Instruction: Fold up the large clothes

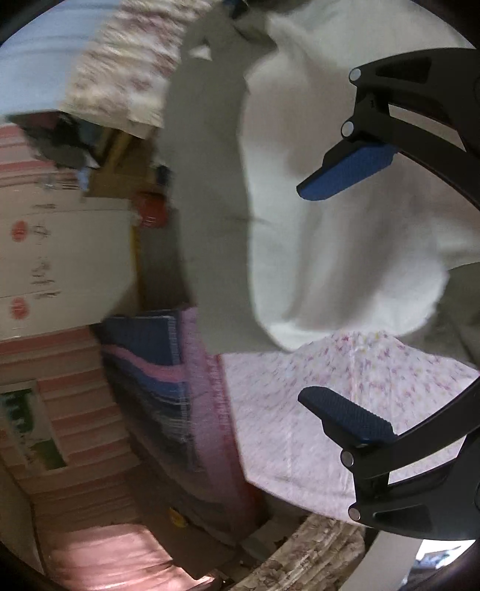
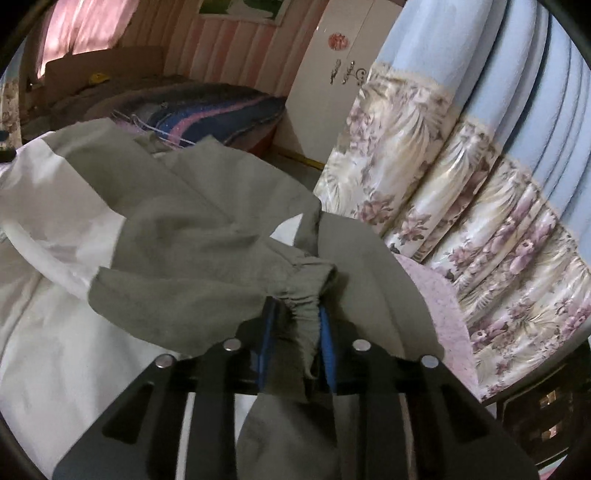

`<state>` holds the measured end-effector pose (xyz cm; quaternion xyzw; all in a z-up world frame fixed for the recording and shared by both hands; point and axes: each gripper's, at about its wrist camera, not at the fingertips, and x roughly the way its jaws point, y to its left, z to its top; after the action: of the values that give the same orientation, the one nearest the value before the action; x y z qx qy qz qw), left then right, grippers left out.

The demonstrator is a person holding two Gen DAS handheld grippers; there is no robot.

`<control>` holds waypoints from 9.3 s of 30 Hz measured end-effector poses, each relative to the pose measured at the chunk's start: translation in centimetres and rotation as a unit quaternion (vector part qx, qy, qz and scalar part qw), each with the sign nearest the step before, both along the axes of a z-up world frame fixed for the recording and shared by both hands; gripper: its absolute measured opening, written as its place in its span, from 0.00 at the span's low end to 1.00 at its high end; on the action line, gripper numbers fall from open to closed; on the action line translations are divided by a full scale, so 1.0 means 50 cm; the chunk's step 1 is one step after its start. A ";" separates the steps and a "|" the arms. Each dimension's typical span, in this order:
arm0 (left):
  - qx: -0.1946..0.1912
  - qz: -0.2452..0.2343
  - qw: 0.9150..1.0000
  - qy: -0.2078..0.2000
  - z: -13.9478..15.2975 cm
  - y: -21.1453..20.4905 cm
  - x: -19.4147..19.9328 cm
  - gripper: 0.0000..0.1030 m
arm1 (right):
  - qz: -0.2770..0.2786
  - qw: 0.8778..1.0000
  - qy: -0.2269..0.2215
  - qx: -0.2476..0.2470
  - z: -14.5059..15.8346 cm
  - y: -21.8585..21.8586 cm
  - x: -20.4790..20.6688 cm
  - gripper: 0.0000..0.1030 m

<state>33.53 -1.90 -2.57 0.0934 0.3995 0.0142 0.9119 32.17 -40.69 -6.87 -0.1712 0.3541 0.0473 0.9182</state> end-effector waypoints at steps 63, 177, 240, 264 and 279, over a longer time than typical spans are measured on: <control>-0.072 0.001 0.990 -0.122 0.068 0.027 -0.577 0.97 | -0.131 0.988 0.045 0.069 -0.048 -0.278 -0.497 0.94; -0.057 -0.135 0.987 -0.069 0.132 -0.174 -0.457 0.27 | -0.048 0.980 -0.134 0.138 0.224 0.009 -0.453 0.91; -0.006 0.098 0.994 0.049 -0.111 0.020 0.158 0.97 | -0.057 0.994 0.055 0.076 -0.063 0.074 0.184 0.94; 0.005 0.026 0.999 -0.034 0.067 0.057 -0.183 0.97 | -0.082 0.990 -0.014 0.114 0.115 -0.026 -0.077 0.98; -0.116 0.017 0.993 -0.018 -0.030 0.120 -0.678 0.97 | -0.079 0.971 0.046 0.219 -0.006 -0.186 -0.546 0.98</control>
<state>-0.37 4.12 -4.07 -0.0203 0.3835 -0.0154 0.9232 4.88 -50.00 -7.15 0.0650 0.3892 0.0587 0.9170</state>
